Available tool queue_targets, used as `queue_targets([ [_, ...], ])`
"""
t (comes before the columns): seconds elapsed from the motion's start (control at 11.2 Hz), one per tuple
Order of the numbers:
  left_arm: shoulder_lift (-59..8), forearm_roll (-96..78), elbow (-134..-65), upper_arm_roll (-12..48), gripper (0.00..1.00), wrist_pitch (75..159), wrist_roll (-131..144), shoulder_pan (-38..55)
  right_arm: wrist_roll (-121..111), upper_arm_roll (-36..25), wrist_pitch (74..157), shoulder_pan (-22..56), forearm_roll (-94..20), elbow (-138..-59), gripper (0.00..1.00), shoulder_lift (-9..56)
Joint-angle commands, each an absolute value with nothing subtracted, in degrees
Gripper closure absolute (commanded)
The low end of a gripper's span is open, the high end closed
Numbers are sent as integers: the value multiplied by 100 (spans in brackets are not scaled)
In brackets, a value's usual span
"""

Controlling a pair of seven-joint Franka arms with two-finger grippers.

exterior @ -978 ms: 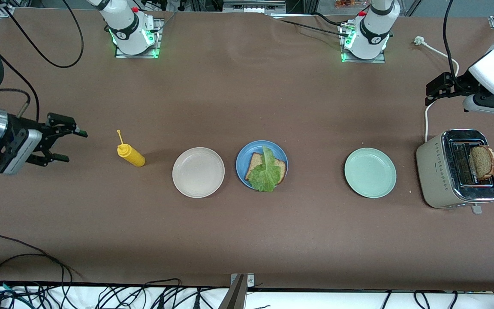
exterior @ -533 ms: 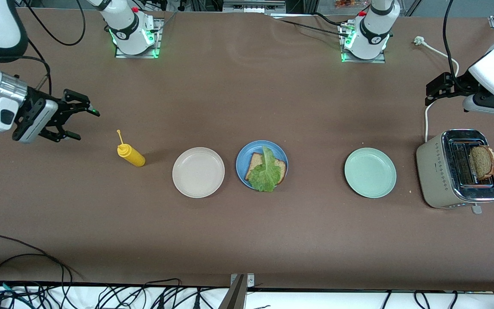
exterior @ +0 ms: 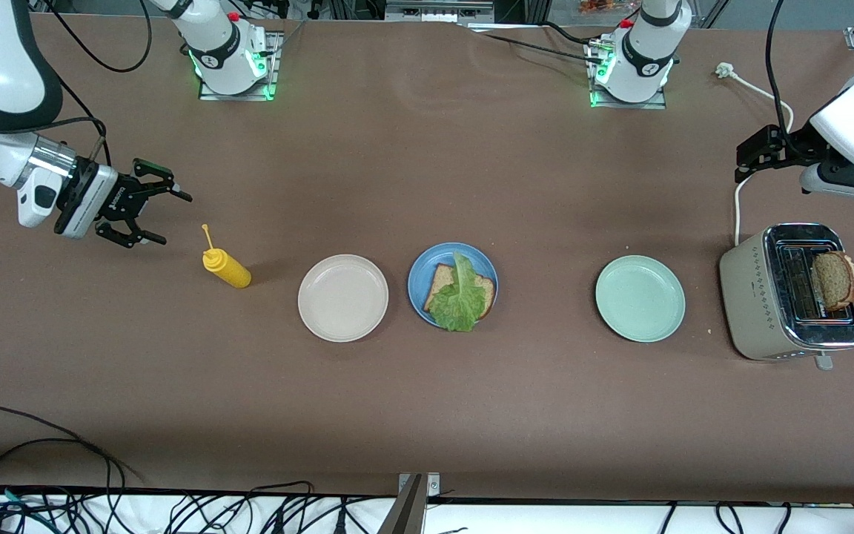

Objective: Make sandwich in blue plate with both arms

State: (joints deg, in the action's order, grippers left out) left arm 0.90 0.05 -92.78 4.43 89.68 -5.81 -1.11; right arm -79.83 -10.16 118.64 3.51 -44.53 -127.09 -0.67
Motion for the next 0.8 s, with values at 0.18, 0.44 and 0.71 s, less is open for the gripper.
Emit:
queue_targets([
  [0.18, 123, 114, -9281, 457, 0, 8938, -615, -105, -9824, -1362, 12015, 228, -5684, -12902, 2, 281],
  [0.44, 123, 114, -9281, 457, 0, 8938, -615, -105, -10431, -1441, 12006, 229, -6361, -13016, 2, 456],
  [0.71, 123, 114, -9281, 457, 0, 8938, -615, -105, -11528, -1494, 11927, 220, -7143, -13025, 2, 1026],
])
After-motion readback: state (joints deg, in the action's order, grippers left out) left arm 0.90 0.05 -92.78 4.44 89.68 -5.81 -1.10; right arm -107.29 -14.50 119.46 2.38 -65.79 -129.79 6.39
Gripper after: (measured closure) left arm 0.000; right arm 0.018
